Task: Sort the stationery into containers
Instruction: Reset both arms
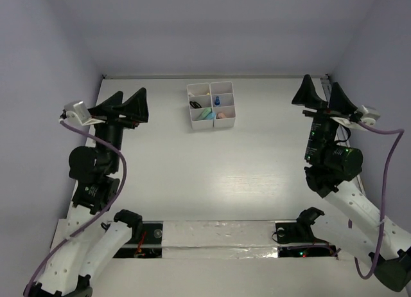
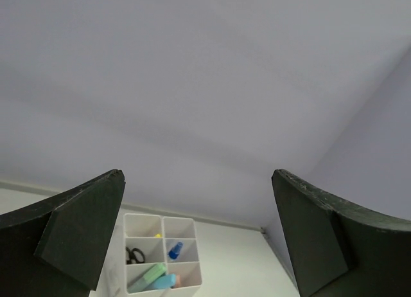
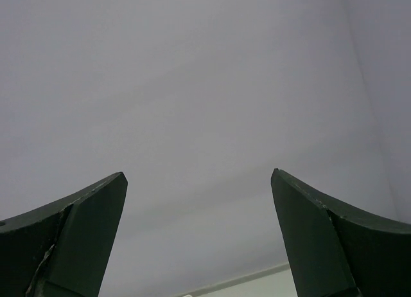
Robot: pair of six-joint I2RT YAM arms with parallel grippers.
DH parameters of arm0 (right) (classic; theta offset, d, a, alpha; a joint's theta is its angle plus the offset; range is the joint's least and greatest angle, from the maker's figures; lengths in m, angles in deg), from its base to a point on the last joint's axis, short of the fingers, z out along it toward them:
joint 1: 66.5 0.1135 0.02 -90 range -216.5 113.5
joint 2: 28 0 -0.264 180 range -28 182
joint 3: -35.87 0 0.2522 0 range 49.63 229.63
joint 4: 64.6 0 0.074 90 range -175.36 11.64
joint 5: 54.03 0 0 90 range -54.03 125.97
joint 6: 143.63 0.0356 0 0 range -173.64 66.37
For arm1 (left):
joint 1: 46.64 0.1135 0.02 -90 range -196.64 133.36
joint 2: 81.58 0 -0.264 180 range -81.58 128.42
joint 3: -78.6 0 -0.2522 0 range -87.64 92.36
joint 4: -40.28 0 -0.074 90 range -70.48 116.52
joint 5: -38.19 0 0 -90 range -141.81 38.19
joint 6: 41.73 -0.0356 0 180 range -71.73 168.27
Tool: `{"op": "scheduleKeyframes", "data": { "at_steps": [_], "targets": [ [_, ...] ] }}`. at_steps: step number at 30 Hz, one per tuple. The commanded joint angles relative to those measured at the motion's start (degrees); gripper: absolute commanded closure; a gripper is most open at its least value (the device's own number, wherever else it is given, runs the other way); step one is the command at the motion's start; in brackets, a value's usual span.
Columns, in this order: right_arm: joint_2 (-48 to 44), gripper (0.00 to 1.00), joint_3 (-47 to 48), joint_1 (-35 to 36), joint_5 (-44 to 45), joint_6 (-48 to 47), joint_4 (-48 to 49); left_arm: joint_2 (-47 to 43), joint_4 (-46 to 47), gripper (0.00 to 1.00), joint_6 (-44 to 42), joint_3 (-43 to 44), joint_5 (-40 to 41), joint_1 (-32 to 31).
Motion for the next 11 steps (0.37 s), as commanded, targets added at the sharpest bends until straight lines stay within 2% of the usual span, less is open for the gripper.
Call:
{"op": "scheduleKeyframes", "data": {
  "at_steps": [1, 7, 11],
  "targets": [
    [2.36, 0.0, -1.25, 0.39, 3.17, -3.35, 3.13, -1.45, -8.6, 0.01, -5.53, 0.51, 3.5, 0.12],
    [2.89, 0.0, 1.12, 0.39, 0.8, 0.68, -2.23, -3.48, -9.51, 0.01, -9.41, 3.33, 4.21, 0.12],
    [4.56, 0.0, 2.96, 0.39, 0.18, 0.78, -5.46, -0.24, -10.81, 0.01, -9.24, 1.92, 5.79, 0.12]
  ]
}}
